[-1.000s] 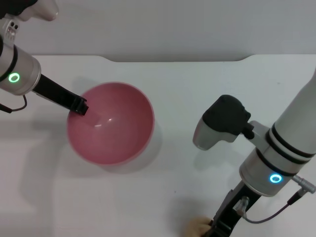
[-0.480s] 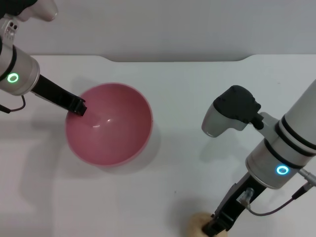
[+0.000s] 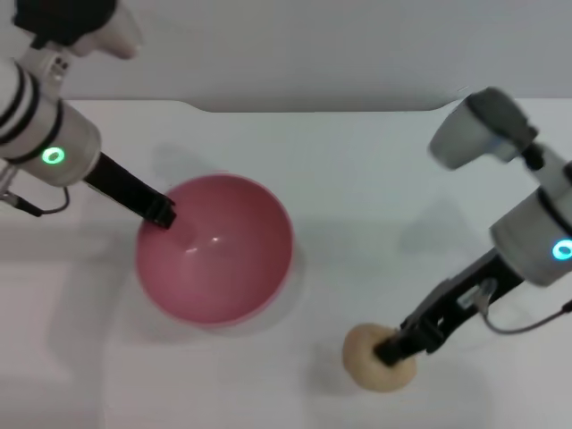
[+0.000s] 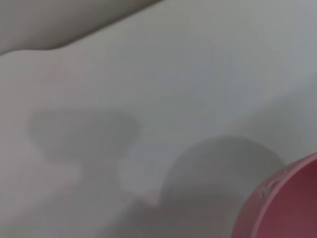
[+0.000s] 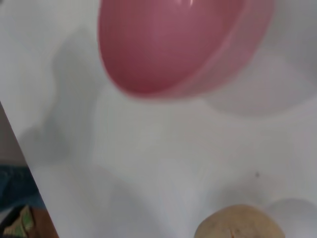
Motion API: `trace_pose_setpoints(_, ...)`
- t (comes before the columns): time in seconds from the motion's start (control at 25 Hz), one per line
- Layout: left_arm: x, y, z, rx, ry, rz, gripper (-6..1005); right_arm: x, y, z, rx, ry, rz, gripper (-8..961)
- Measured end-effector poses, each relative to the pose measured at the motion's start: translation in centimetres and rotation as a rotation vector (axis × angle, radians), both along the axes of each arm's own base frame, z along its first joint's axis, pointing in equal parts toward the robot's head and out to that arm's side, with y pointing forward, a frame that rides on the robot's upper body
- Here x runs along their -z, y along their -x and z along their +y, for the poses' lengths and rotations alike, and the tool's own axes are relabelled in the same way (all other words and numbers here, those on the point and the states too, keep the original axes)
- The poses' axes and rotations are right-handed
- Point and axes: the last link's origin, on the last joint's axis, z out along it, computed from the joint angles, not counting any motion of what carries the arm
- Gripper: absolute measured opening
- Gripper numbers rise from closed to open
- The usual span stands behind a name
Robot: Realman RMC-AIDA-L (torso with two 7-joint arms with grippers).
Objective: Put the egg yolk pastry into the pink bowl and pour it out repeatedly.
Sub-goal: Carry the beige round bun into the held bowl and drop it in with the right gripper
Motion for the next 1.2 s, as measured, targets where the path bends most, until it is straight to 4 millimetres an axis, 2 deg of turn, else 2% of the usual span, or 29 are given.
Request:
trace_pose_setpoints(0.2, 2.9, -1.3, -0.4, 0.032, 0.092, 0.073, -1, -2.5, 1.6, 1.0, -0.054, -0.072, 0.051, 83)
trace_pose_setpoints(0.36, 4.9, -2.5, -0.4, 0.067, 0.136, 0.124, -1, -4.2, 4.3, 1.6, -0.122, -0.13, 0.133, 80)
trace_pose_setpoints(0.52, 6.4, -4.2, -0.4, 0.109, 0.161, 0.129, -1, -4.7, 6.9, 2.2, -0.172, -0.147, 0.225, 78)
trace_pose_setpoints(0.76, 7.0, -5.7, -0.4, 0.137, 0.178, 0.095, -1, -3.4, 7.0, 2.6, -0.141, -0.104, 0.215, 75)
trace_pose_setpoints(1.12, 7.0, -6.2, -0.3, 0.142, 0.18, 0.073, -2, -2.8, 6.4, 2.7, -0.117, -0.11, 0.206, 69)
trace_pose_setpoints(1.2, 7.1, -6.4, -0.3, 0.149, 0.178, 0.07, -2, -2.8, 6.4, 2.6, -0.114, -0.108, 0.204, 279)
